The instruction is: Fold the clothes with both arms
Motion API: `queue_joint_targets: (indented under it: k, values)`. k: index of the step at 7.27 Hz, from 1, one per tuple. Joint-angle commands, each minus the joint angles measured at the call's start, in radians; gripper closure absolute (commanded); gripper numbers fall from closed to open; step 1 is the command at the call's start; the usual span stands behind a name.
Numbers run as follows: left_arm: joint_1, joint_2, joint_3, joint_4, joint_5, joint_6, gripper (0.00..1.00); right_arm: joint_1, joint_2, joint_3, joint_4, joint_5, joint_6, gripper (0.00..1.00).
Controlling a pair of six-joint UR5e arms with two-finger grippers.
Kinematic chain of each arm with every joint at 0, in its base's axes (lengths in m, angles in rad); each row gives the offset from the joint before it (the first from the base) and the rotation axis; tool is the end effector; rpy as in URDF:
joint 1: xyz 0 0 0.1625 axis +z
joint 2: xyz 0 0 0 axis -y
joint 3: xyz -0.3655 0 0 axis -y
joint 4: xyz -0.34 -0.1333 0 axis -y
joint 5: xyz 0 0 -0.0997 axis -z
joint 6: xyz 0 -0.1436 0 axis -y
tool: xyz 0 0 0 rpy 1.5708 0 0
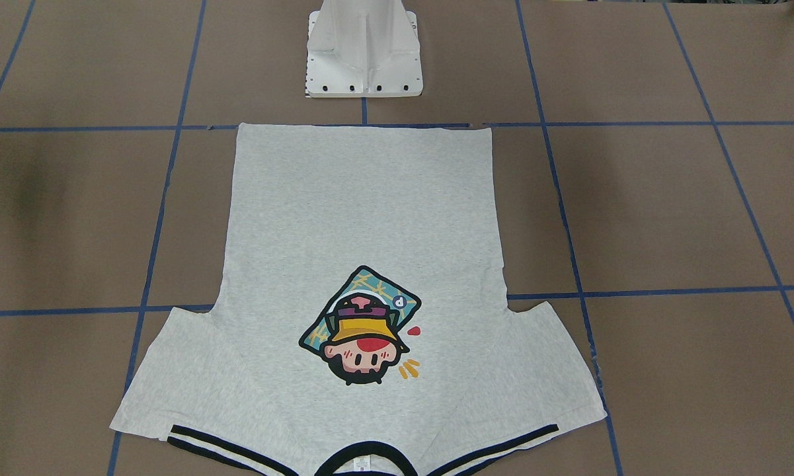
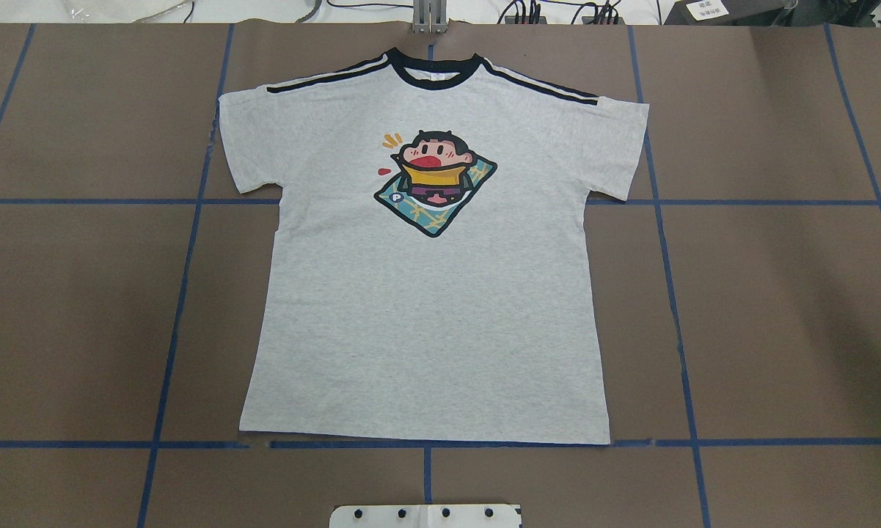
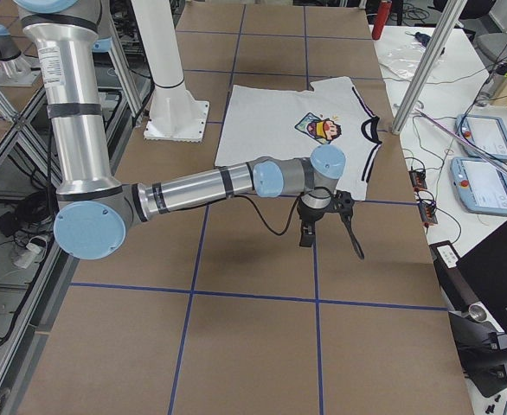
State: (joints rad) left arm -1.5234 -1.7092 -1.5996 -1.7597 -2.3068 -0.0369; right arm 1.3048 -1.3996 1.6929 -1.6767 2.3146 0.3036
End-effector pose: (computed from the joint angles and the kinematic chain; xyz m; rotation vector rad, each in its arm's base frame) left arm -0.0124 -0.5174 0.5329 0.3089 0.7418 0.1409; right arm -0.0981 -0.4971 0.5096 -0.0369 -0.7618 -0.0339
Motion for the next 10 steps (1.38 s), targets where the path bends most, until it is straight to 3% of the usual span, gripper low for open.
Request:
queue_joint_targets:
  k: [1,2,3,4,7,8,9,10]
  values:
    - [0.008,0.005,0.003,-0.003,0.000,0.000,0.00,-0.087,0.191,-0.137,0.061,-0.003,0.037,0.00]
    - [0.011,0.005,0.004,-0.003,0.000,0.000,0.00,-0.122,0.227,-0.235,0.239,-0.009,0.155,0.00]
    - [0.017,0.005,0.004,-0.004,-0.002,0.002,0.00,-0.143,0.266,-0.356,0.508,-0.079,0.325,0.00]
    - [0.017,0.006,0.004,-0.003,-0.002,0.002,0.00,-0.189,0.313,-0.466,0.701,-0.149,0.486,0.00]
    - [0.015,0.013,-0.005,-0.004,-0.002,0.003,0.00,-0.274,0.532,-0.719,0.750,-0.351,0.633,0.01]
    - [0.015,0.014,-0.005,-0.009,-0.002,0.009,0.00,-0.309,0.563,-0.767,0.755,-0.463,0.675,0.03]
    - [0.015,0.025,-0.005,-0.026,-0.002,0.009,0.00,-0.312,0.562,-0.780,0.755,-0.468,0.678,0.08]
    - [0.015,0.029,-0.003,-0.052,-0.002,0.009,0.00,-0.320,0.562,-0.795,0.758,-0.468,0.678,0.21]
